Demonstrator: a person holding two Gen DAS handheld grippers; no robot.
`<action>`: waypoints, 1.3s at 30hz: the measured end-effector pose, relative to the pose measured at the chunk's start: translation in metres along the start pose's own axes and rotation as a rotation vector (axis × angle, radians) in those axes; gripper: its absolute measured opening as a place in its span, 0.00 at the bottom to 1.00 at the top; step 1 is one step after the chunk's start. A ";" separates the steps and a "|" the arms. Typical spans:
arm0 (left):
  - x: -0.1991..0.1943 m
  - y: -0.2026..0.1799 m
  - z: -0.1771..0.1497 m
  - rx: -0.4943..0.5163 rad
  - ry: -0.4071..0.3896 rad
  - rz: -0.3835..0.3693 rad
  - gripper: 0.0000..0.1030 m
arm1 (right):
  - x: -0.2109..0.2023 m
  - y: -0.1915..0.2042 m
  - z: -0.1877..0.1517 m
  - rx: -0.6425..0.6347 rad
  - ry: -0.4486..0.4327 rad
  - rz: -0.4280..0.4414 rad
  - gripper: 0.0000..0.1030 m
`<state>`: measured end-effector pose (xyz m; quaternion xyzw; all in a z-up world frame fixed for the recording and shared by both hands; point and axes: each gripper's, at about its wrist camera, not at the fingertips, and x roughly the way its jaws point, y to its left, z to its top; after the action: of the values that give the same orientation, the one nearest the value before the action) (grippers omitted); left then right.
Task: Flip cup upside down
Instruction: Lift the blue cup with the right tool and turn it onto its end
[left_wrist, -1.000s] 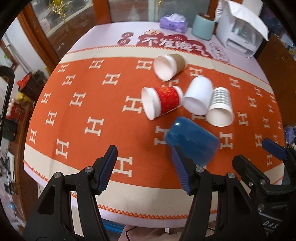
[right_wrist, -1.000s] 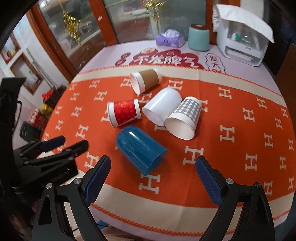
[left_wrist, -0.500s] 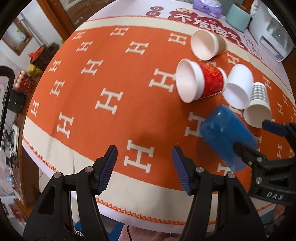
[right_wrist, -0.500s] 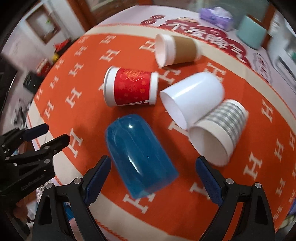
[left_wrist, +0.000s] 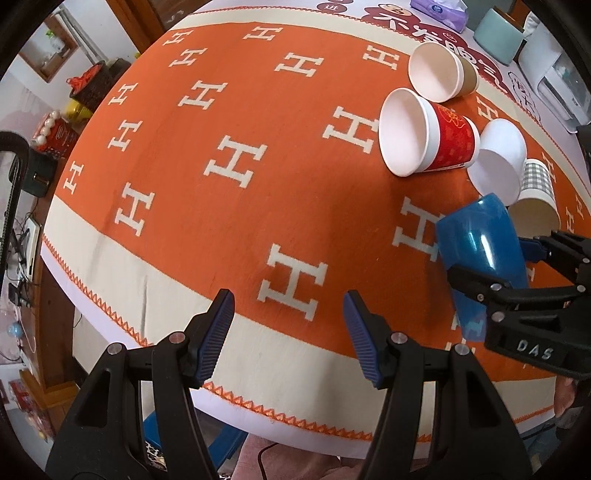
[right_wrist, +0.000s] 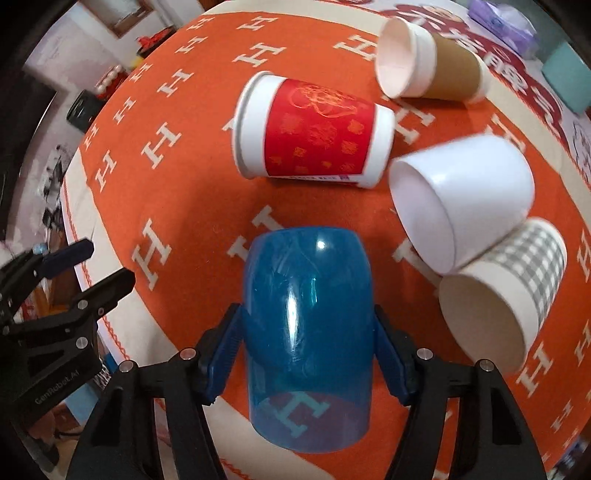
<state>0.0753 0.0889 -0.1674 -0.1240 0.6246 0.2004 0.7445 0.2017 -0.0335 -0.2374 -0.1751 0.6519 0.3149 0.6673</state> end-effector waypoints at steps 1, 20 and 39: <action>-0.002 0.001 -0.001 0.003 -0.003 -0.002 0.57 | -0.006 -0.003 -0.003 0.023 -0.002 0.013 0.65; -0.022 -0.029 -0.029 0.241 -0.015 -0.068 0.57 | -0.026 -0.017 -0.138 0.624 -0.103 0.249 0.65; -0.012 -0.031 -0.054 0.340 0.038 -0.104 0.56 | -0.001 -0.019 -0.168 0.756 -0.281 0.328 0.81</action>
<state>0.0403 0.0361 -0.1678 -0.0321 0.6564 0.0508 0.7520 0.0867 -0.1562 -0.2547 0.2322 0.6433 0.1766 0.7078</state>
